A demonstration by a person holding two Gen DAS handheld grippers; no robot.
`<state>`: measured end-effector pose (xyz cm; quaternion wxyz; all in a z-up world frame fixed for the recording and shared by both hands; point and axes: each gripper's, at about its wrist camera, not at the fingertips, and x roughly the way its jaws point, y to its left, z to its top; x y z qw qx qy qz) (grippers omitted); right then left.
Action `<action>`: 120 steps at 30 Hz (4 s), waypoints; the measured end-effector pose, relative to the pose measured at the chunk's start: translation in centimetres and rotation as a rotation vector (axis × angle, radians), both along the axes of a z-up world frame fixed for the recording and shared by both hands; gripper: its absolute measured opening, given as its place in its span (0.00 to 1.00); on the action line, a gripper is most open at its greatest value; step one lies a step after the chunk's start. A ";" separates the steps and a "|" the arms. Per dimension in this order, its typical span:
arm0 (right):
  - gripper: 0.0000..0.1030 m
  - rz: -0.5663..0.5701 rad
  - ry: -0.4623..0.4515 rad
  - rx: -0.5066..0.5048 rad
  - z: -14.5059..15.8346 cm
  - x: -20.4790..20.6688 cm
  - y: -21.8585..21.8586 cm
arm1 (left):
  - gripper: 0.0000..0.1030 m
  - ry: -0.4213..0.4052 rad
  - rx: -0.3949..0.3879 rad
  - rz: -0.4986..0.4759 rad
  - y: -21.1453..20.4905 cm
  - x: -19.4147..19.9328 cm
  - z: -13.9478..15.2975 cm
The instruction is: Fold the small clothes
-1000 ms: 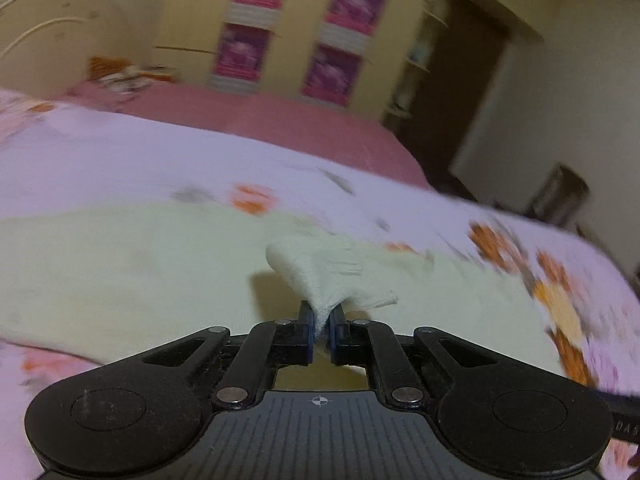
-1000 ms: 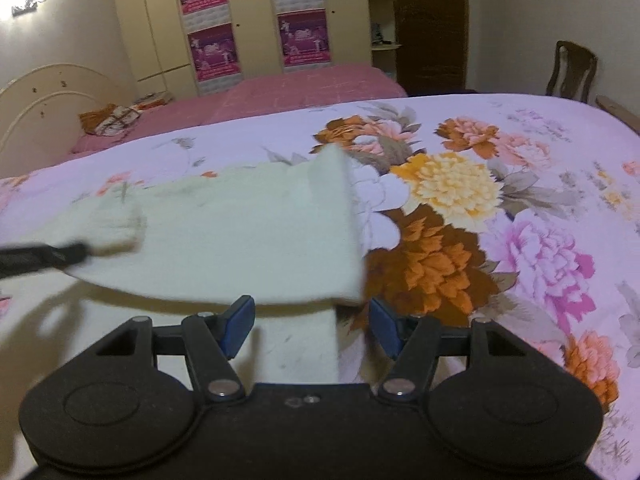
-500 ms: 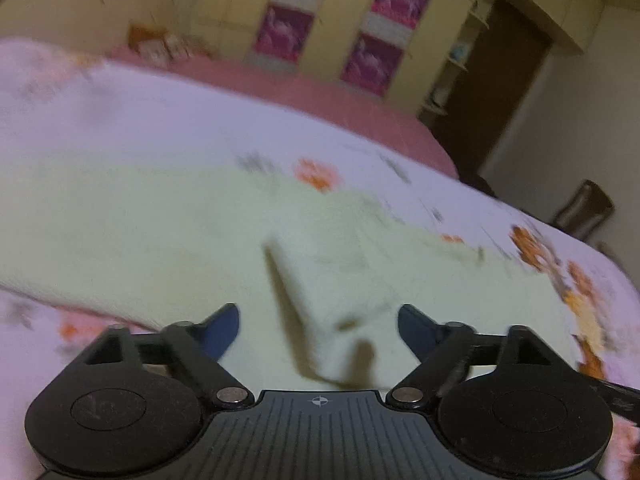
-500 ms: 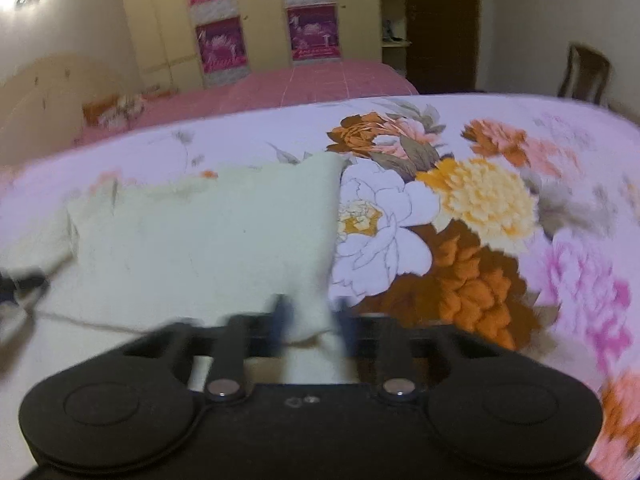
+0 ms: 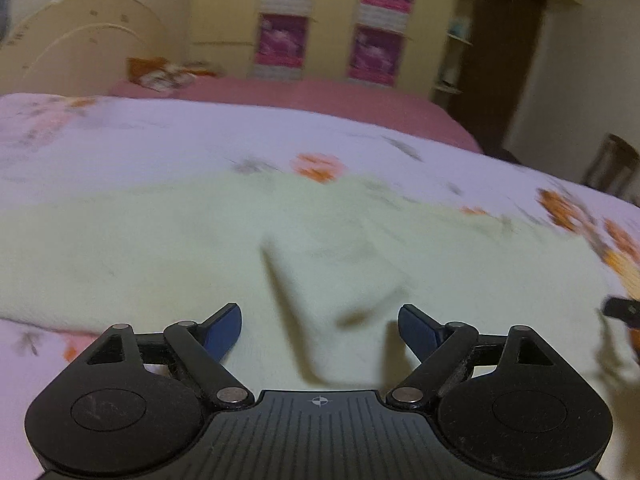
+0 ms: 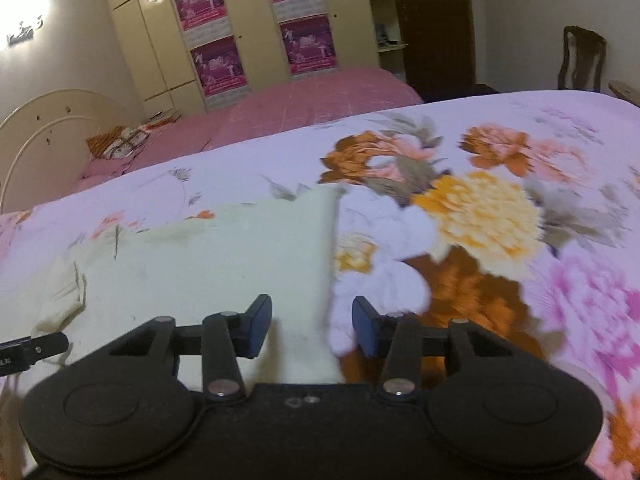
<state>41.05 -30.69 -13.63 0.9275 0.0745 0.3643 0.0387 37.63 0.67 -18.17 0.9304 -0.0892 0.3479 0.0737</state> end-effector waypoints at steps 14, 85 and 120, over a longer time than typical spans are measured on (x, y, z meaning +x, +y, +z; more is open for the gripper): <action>0.06 -0.052 0.012 0.006 -1.2 3.7 -1.1 | 0.83 -0.105 -0.081 0.140 4.7 -3.4 2.3; 0.44 0.409 -0.029 -0.225 -3.2 -0.7 27.1 | 0.03 -0.275 -0.392 0.344 30.0 -3.5 1.6; 0.58 0.300 0.009 0.006 -0.8 -2.2 17.0 | 0.98 -0.004 -0.035 0.022 12.8 0.5 0.9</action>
